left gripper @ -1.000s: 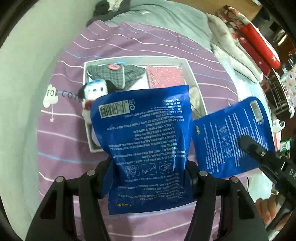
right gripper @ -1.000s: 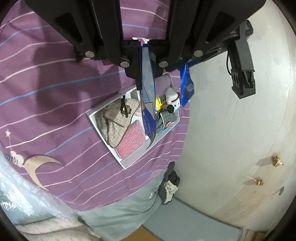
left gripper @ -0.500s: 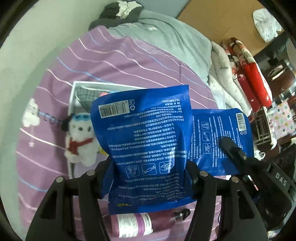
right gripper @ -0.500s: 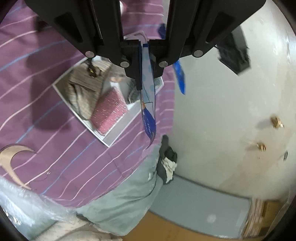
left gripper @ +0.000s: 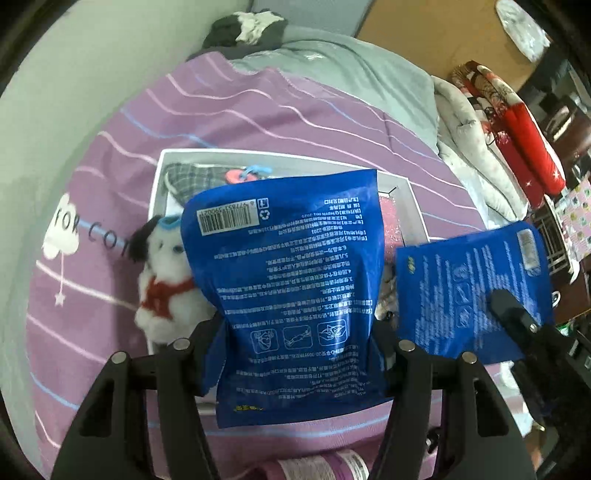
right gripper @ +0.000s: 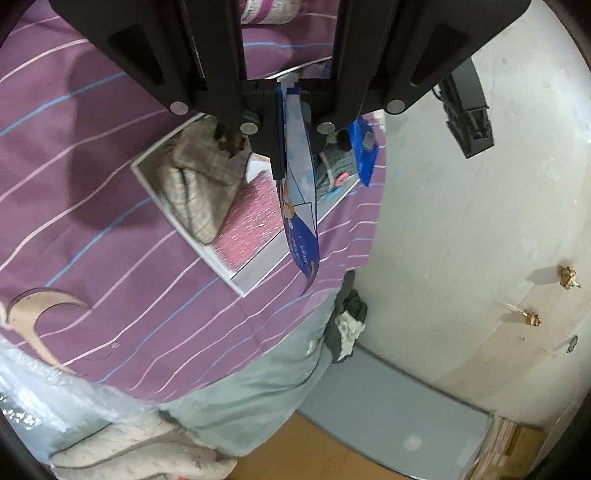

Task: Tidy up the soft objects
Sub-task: 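Carry both blue packets over the tray, one in each gripper, then open the left gripper over the tray while the right releases its packet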

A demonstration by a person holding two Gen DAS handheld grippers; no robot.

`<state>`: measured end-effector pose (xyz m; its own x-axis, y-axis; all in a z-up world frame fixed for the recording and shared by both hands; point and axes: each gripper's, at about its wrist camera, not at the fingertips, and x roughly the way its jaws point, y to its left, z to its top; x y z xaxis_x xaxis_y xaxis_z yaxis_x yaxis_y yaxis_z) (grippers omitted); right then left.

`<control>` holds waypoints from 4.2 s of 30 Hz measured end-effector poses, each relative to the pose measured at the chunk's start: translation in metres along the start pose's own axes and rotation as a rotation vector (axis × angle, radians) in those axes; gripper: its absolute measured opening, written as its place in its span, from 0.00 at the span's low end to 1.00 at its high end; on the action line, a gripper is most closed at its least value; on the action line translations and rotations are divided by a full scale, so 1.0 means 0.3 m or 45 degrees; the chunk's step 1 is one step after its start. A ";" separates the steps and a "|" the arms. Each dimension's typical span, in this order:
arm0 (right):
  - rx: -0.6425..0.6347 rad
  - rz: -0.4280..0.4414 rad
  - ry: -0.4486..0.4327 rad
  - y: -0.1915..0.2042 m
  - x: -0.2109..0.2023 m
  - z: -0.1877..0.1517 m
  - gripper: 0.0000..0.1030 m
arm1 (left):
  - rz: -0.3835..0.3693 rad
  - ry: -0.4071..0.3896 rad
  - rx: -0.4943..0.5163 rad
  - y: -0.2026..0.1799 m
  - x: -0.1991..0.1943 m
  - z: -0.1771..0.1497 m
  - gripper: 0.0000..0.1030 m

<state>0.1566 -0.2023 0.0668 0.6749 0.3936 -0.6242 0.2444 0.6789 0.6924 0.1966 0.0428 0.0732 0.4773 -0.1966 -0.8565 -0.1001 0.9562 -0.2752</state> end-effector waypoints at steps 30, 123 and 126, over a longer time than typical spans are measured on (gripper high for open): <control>0.065 0.085 -0.079 -0.071 -0.097 0.003 0.02 | -0.089 -0.120 -0.133 0.006 0.036 0.060 0.88; -0.347 -0.193 0.048 0.068 0.259 -0.065 0.67 | 0.036 -0.028 -0.039 0.054 -0.012 -0.050 0.44; -0.416 -0.247 0.010 0.110 0.221 -0.082 0.74 | 0.039 -0.011 -0.036 0.058 -0.008 -0.051 0.44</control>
<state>0.1922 -0.1385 0.0394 0.6320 0.2422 -0.7361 0.1312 0.9027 0.4097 0.1804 0.0567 0.0639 0.4811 -0.1650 -0.8610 -0.1394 0.9552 -0.2610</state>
